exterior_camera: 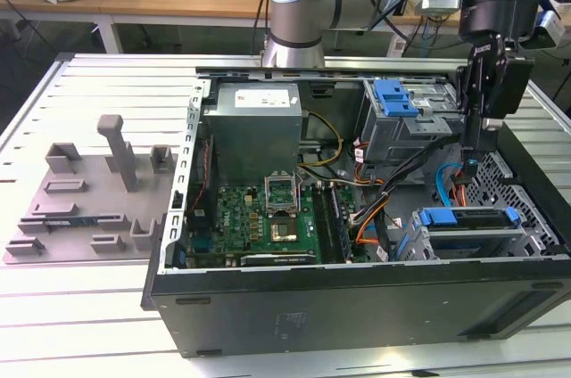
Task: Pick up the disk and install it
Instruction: 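Insert the first disk wire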
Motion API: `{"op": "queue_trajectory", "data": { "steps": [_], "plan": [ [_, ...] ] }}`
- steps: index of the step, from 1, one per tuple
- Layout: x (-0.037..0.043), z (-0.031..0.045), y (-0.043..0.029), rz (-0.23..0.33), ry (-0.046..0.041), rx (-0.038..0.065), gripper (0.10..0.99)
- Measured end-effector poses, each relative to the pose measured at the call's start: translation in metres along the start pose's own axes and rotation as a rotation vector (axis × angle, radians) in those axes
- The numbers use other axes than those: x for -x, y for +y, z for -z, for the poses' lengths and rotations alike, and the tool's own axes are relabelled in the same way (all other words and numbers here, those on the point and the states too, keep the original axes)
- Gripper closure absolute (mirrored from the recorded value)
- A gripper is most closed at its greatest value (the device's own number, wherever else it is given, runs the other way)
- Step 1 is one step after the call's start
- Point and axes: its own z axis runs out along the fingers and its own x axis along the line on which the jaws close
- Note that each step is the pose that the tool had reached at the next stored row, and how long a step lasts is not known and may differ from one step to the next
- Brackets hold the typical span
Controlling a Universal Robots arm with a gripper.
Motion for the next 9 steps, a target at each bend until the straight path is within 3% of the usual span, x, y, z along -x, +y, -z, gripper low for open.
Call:
{"op": "queue_trajectory", "data": {
  "steps": [2, 6, 7, 9],
  "plan": [
    [0.0037, -0.0005, 0.0008, -0.001, 0.0180, -0.003, 0.624],
    [0.0101, -0.0016, 0.0028, -0.002, 0.0316, -0.006, 0.643],
    [0.0111, -0.0017, 0.0030, -0.002, 0.0346, -0.007, 0.714],
    [0.0122, -0.0018, 0.0033, -0.003, 0.0393, -0.007, 0.714]
  ]
}}
